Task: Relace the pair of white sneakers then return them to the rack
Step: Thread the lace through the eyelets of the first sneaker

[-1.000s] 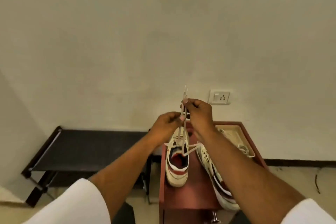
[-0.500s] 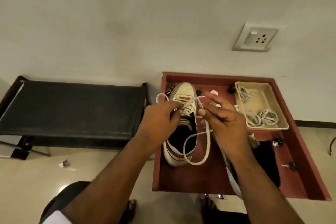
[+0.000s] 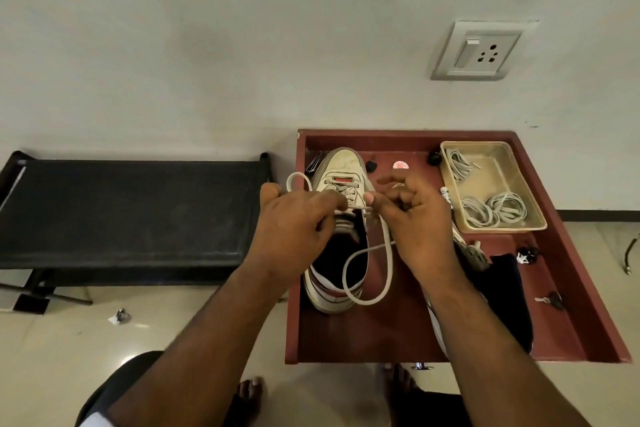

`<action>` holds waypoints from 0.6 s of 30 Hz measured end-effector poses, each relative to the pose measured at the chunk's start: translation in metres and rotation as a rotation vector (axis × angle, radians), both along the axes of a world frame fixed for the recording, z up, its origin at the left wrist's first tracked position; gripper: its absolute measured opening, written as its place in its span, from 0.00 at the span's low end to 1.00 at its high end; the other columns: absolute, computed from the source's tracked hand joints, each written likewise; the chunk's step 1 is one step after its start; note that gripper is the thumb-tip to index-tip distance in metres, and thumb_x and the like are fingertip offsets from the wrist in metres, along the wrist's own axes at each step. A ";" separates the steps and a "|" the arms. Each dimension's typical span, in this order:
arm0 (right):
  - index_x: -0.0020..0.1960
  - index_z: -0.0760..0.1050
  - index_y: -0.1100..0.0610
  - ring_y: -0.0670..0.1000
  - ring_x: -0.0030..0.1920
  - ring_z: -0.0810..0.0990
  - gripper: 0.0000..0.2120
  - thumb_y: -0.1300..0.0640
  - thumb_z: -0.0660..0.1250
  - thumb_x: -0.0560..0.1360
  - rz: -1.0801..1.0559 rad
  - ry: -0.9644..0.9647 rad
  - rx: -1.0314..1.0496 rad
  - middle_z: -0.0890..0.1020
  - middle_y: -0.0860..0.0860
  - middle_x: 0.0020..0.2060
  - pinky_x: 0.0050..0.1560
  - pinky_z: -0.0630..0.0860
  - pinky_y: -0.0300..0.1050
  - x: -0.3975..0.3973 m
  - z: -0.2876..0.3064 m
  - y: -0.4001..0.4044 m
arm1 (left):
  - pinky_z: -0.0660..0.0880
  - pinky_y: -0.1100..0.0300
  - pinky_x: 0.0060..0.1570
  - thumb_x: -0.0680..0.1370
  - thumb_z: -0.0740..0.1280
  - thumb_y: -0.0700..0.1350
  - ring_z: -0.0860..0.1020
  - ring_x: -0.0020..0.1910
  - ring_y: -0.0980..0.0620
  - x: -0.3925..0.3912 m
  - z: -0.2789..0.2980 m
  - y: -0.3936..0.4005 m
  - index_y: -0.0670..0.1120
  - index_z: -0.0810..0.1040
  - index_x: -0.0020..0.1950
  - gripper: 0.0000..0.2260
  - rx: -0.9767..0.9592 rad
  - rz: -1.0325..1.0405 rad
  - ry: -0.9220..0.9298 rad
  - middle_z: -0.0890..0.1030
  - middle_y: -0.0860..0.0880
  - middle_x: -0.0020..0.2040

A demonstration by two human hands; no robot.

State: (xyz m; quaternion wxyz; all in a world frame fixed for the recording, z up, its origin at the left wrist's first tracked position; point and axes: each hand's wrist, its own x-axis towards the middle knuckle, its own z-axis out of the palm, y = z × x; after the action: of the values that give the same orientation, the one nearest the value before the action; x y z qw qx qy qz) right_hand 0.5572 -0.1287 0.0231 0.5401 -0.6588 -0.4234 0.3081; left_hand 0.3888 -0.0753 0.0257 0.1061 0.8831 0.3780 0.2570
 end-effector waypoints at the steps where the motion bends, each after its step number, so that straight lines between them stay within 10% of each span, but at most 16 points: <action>1: 0.48 0.82 0.48 0.44 0.40 0.84 0.07 0.57 0.75 0.72 -0.007 -0.031 -0.011 0.85 0.45 0.37 0.43 0.79 0.38 0.001 0.001 0.000 | 0.58 0.53 0.46 0.72 0.71 0.40 0.79 0.38 0.49 0.000 0.000 -0.001 0.52 0.83 0.45 0.06 0.044 -0.037 0.028 0.82 0.54 0.37; 4: 0.46 0.85 0.50 0.40 0.41 0.84 0.05 0.58 0.75 0.72 0.032 -0.107 -0.049 0.85 0.41 0.37 0.44 0.78 0.36 0.002 0.005 -0.001 | 0.60 0.46 0.55 0.72 0.75 0.47 0.75 0.57 0.39 0.003 -0.008 -0.004 0.56 0.84 0.50 0.08 0.114 -0.001 0.194 0.79 0.49 0.55; 6: 0.47 0.85 0.52 0.41 0.42 0.84 0.05 0.57 0.75 0.72 0.028 -0.067 -0.051 0.86 0.43 0.39 0.46 0.79 0.38 0.001 0.006 -0.002 | 0.55 0.36 0.66 0.74 0.71 0.54 0.57 0.74 0.34 0.005 -0.016 -0.005 0.57 0.76 0.63 0.18 0.050 0.139 0.331 0.60 0.44 0.77; 9: 0.47 0.85 0.54 0.45 0.42 0.85 0.04 0.58 0.74 0.72 0.001 0.057 -0.052 0.86 0.45 0.38 0.46 0.80 0.42 -0.001 0.008 -0.002 | 0.43 0.31 0.70 0.79 0.59 0.62 0.38 0.78 0.36 0.009 -0.016 -0.005 0.57 0.64 0.68 0.20 -0.019 0.215 0.198 0.39 0.46 0.80; 14: 0.48 0.84 0.62 0.53 0.39 0.85 0.05 0.63 0.70 0.75 0.178 0.283 -0.050 0.86 0.56 0.36 0.42 0.80 0.41 -0.006 0.015 -0.004 | 0.40 0.31 0.69 0.76 0.63 0.58 0.37 0.77 0.34 0.011 -0.019 -0.005 0.56 0.81 0.49 0.10 -0.101 0.120 0.034 0.48 0.45 0.81; 18: 0.48 0.84 0.56 0.45 0.43 0.85 0.05 0.58 0.70 0.76 0.171 0.015 0.001 0.86 0.47 0.39 0.44 0.77 0.36 0.003 0.015 -0.007 | 0.43 0.33 0.71 0.74 0.69 0.57 0.42 0.79 0.39 -0.004 -0.012 0.005 0.55 0.86 0.44 0.09 -0.195 0.059 -0.087 0.56 0.53 0.79</action>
State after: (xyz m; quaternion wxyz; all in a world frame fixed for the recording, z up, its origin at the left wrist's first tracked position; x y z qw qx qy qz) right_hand 0.5606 -0.1354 0.0383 0.5154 -0.6174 -0.4744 0.3579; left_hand 0.3845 -0.0701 0.0133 0.2002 0.8451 0.4219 0.2604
